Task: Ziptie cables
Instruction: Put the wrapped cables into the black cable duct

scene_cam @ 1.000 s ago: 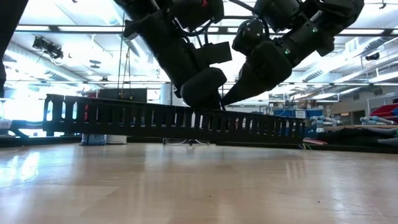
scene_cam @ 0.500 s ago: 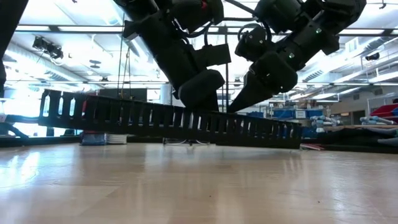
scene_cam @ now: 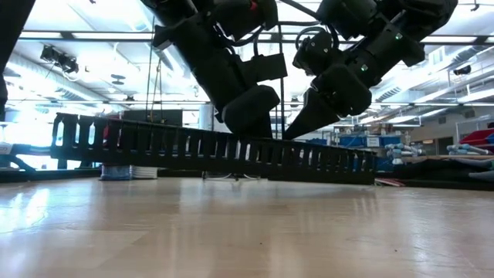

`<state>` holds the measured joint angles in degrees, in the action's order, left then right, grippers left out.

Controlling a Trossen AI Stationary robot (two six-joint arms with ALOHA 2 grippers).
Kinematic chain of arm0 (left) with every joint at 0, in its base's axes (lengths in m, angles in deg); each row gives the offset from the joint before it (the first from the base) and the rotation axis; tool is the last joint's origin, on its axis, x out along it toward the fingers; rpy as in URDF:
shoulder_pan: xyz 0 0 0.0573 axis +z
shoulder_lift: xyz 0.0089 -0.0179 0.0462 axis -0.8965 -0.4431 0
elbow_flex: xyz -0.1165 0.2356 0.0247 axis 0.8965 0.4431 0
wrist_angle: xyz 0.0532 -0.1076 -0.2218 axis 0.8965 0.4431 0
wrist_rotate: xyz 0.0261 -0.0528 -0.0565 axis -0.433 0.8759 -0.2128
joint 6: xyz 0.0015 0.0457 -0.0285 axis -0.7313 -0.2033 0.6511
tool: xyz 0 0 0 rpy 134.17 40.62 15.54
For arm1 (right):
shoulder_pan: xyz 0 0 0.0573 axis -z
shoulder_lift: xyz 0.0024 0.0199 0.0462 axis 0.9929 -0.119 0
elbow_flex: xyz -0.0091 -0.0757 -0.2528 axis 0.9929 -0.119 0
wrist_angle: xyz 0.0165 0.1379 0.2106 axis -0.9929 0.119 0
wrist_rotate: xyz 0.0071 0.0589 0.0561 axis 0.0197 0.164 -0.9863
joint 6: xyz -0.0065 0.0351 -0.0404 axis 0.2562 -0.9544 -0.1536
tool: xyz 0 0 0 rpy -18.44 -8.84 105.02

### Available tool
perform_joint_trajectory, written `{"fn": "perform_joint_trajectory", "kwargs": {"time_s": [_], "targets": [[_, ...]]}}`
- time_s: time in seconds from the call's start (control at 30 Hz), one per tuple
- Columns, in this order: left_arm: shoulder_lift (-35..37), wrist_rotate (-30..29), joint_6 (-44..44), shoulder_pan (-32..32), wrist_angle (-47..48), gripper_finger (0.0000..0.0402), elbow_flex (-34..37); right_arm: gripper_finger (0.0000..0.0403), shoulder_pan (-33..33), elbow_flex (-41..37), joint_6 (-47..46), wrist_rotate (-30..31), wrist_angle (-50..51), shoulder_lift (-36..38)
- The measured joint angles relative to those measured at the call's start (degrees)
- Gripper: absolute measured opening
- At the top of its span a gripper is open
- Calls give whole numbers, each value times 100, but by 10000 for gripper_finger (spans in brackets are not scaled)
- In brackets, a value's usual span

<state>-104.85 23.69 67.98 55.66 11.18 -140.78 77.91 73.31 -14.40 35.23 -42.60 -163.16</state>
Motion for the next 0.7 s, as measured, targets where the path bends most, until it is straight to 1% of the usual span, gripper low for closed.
{"fn": "perform_joint_trajectory", "kwargs": {"time_s": [0.2, 0.43, 0.7], "targets": [[0, -3, 0, 0, 10, 0, 0, 0, 0, 0, 10, 52, 95, 0], [0, -23, 2, 4, 30, 0, 0, 0, -35, 2, -25, 295, 369, 0], [0, 47, 4, 4, 26, 0, 0, 0, -74, 0, 3, 611, 424, 0]]}}
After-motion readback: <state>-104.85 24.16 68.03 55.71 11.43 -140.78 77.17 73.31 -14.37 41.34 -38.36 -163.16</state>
